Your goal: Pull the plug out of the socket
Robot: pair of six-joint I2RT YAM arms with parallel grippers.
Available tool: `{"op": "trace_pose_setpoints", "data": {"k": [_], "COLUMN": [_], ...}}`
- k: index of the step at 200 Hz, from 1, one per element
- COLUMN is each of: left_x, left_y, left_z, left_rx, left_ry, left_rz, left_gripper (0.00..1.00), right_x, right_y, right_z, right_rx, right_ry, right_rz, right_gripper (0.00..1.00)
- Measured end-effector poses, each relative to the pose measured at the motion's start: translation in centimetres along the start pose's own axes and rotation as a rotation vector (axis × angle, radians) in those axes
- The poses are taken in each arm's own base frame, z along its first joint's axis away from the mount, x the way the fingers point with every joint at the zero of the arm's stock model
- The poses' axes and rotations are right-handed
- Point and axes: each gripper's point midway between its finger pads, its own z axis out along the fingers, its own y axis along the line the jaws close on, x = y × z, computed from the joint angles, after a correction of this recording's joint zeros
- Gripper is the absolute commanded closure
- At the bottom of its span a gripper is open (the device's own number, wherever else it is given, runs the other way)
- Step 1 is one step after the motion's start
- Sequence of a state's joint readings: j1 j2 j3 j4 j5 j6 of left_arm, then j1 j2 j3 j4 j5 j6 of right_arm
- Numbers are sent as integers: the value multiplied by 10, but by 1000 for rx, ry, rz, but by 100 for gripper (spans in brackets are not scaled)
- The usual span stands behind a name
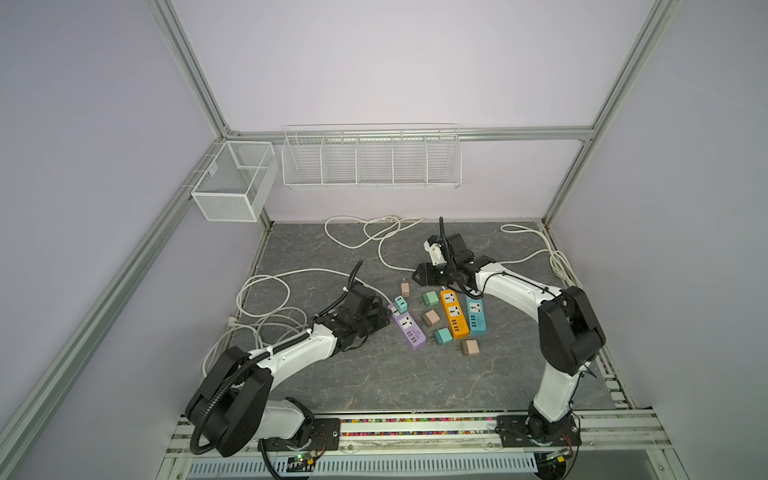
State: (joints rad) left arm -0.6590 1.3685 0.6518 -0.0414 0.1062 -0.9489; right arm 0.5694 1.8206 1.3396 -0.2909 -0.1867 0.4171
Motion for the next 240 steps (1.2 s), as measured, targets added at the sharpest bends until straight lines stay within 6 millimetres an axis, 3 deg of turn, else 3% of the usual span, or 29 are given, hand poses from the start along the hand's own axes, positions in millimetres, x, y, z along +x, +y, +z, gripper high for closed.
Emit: {"op": "trace_pose_setpoints", "data": {"k": [77,120,179,240], "left_x": [3,5,7,9], "left_y": [6,9,13,17], "left_z": [24,34,43,48], "left_rx": [6,6,0,-8], "left_ry": [-4,-1,2,8], "left_rz": [-62,-86,-104,-108], "left_gripper": [65,65,66,67], "right_x": [56,62,80,79], "right_y": [41,46,38,42], "right_z": [-2,1,25,35], "right_rx": [96,125,163,169], "right_ry": [82,80,137,140], "right_rz": [-150,-180,-193,-214], "right_gripper": [37,37,38,41]}}
